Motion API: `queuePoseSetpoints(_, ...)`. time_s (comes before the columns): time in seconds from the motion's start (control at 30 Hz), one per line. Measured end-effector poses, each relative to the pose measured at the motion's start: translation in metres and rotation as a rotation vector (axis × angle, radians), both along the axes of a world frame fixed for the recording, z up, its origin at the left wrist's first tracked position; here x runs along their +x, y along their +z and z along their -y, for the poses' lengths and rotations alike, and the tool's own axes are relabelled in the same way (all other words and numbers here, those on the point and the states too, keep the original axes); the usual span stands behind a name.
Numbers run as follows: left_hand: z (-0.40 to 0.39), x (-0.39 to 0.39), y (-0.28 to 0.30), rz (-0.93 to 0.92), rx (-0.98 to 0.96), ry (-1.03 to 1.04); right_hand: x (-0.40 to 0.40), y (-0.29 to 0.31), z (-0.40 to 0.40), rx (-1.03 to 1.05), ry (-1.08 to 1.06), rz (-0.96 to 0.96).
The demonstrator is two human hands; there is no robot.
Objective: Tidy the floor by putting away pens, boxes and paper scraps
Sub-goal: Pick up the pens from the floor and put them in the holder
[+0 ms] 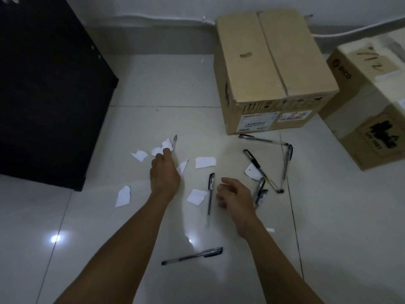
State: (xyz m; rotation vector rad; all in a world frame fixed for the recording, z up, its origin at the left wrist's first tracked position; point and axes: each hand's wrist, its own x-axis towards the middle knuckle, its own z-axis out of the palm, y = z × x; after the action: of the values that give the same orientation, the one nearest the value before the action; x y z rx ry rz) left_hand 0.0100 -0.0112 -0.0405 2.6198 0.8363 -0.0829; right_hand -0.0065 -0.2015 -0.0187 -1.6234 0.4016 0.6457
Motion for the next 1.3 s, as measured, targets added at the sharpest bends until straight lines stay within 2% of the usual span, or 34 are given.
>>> queuePoseSetpoints(0.2,0.041,-0.005,0.035,0.091,-0.5,0.383,-0.021,0.014,0.001,0.12,-0.082,-0.038)
queuePoseSetpoints(0.3,0.065,-0.013,0.055,0.092,-0.777,0.389,-0.02,0.027,0.001,0.23,-0.072,-0.041)
queuePoseSetpoints(0.4,0.085,-0.032,0.071,-0.01,-1.026,0.286,-0.024,0.037,0.004,0.258,-0.11,-0.015)
queuePoseSetpoints(0.6,0.093,-0.048,0.094,-0.11,-1.019,-0.024,-0.034,0.037,0.001,0.199,-0.312,-0.014)
queuePoseSetpoints(0.7,0.086,-0.049,0.1,-0.204,-1.072,-0.081,-0.034,0.039,-0.001,0.143,-0.353,0.045)
queuePoseSetpoints(0.83,0.085,-0.047,0.097,-0.16,-0.987,0.041,-0.034,0.041,-0.002,0.042,-0.27,0.146)
queuePoseSetpoints(0.93,0.086,-0.044,0.098,-0.073,-1.155,0.148,-0.042,0.045,-0.006,0.001,-0.072,0.198)
queuePoseSetpoints(0.97,0.085,-0.042,0.098,-0.065,-1.156,0.161,-0.046,0.046,-0.009,0.003,-0.034,0.218)
queuePoseSetpoints(1.07,0.084,-0.034,0.093,-0.038,-1.125,0.242,-0.055,0.04,-0.019,0.019,-0.167,0.214)
queuePoseSetpoints(1.13,0.082,-0.032,0.092,-0.001,-1.121,0.34,-0.06,0.027,-0.023,-0.109,-0.234,0.182)
queuePoseSetpoints(1.23,0.074,-0.034,0.091,0.016,-1.091,0.394,-0.067,0.007,-0.024,-0.431,0.01,0.161)
queuePoseSetpoints(1.3,0.07,-0.038,0.09,0.02,-1.085,0.394,-0.069,-0.001,-0.021,-0.562,0.167,0.203)
